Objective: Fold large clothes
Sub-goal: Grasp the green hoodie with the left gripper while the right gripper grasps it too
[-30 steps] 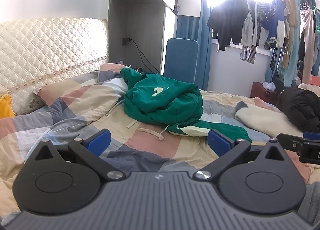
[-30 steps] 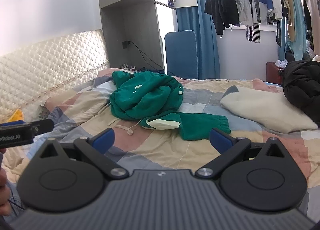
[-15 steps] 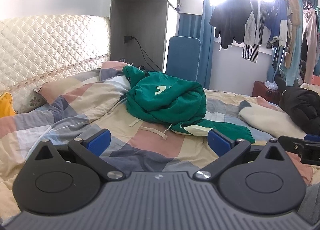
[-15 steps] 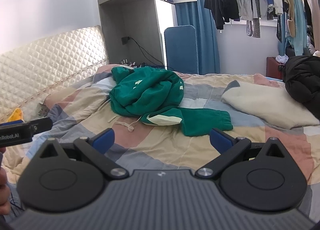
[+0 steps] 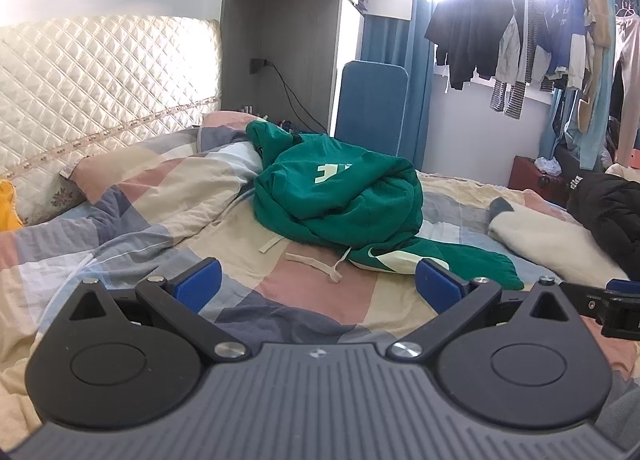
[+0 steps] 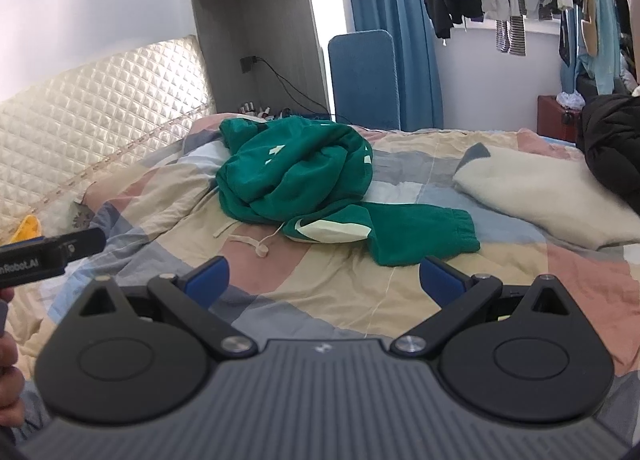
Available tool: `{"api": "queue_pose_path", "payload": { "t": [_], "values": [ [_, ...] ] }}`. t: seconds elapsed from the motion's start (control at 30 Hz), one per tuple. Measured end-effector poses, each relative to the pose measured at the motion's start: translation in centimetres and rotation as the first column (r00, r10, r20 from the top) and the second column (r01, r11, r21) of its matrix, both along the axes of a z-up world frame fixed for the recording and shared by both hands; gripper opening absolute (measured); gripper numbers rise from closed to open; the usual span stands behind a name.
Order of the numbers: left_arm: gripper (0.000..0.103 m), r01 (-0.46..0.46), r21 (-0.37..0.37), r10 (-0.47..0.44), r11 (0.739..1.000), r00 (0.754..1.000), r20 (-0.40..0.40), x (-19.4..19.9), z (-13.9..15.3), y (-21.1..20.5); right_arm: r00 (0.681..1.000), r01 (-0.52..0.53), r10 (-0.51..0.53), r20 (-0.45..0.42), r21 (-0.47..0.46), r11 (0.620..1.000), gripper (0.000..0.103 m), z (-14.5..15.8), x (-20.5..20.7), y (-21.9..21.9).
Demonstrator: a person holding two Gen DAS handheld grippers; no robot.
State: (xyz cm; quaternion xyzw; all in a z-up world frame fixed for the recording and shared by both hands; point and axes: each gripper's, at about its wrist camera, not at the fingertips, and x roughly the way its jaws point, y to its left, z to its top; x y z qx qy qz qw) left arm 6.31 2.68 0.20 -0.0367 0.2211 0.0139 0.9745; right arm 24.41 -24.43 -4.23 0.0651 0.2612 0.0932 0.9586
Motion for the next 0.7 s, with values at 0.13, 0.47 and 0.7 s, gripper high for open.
{"api": "queue_pose_path", "payload": {
  "t": [0.13, 0.47, 0.7],
  "values": [
    [0.103, -0.001, 0.014, 0.001, 1.0, 1.0, -0.021, 3.3, -0.5, 0.3, 0.999, -0.021, 0.022, -0.035, 0.019, 1.0, 0.103, -0.3, 2.8, 0.5],
    [0.103, 0.002, -0.002, -0.002, 1.0, 1.0, 0.009, 15.0, -1.6, 1.0, 0.998, -0.058, 0.057, 0.032, 0.04, 0.998, 0.103, -0.7, 11.9, 1.9],
    [0.103, 0.009, -0.043, -0.01, 0.999, 1.0, -0.015, 26.4, -5.7, 2.4, 1.0, -0.022, 0.024, -0.013, 0.129, 0.991, 0.103, -3.6, 21.1, 1.6]
  ]
}}
